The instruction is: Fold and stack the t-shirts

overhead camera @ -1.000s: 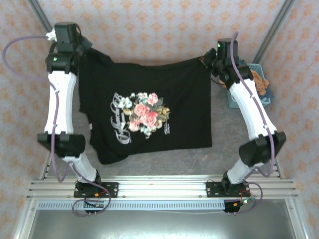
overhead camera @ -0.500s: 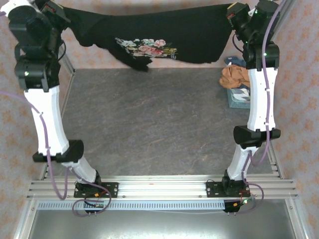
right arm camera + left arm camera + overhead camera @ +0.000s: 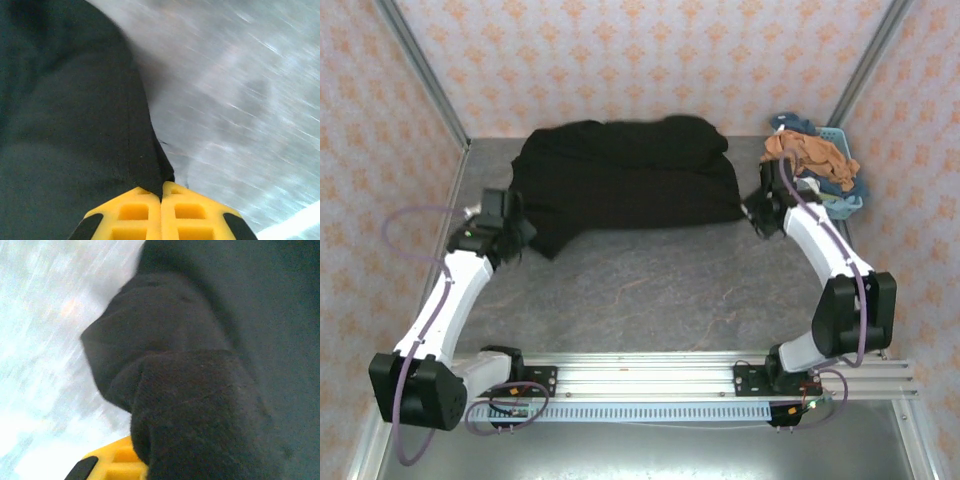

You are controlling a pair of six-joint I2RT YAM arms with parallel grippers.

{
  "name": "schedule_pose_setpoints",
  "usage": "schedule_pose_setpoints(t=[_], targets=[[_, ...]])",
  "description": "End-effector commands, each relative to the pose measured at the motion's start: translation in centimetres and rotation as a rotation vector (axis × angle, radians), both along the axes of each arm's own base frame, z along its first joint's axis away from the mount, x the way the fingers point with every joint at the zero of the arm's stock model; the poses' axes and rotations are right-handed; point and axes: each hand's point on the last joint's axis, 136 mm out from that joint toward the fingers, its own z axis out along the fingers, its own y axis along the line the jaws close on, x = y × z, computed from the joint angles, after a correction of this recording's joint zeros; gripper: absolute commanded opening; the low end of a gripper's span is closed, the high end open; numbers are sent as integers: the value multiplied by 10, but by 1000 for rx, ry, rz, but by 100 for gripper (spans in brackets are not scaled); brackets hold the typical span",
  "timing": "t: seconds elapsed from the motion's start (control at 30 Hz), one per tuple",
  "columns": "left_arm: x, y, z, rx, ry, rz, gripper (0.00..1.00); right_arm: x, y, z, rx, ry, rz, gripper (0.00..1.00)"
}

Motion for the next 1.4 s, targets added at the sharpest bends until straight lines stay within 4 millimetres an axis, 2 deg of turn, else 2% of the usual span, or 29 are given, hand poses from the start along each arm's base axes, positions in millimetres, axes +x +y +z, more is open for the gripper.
schedule_pose_setpoints(t=[0.0,0.07,0.13,0.23,0.37,0.5,0.83,1.07,1.23,1.37], targets=[[-47,-2,-32,-51,102,94,0,-33,-32,2,-133,17,-93,0],[-63,-8,-52,-78,152,103,0,-59,-37,-14,-160,111,-95,0],[-77,-14,-63,-100,180,111,0,-90,-42,-29,-180,204,-117,0],[-93,-15,-66,-95,210,137,0,-128,-47,-43,-188,279,-150,0],[-109,-7,-59,-56,223,185,0,-159,-52,-48,-198,321,-169,0],[-109,-4,-61,-44,215,188,0,-169,-52,-57,-204,350,-150,0],[-118,-5,-68,-7,283,160,0,-194,-62,-65,-253,410,-167,0],[-142,-13,-85,-14,393,144,0,-209,-52,-83,-188,483,-179,0],[-151,-35,-91,-100,414,144,0,-204,-55,-78,-212,475,-184,0],[-154,-47,-102,-75,464,95,0,-197,-59,-82,-235,491,-191,0]])
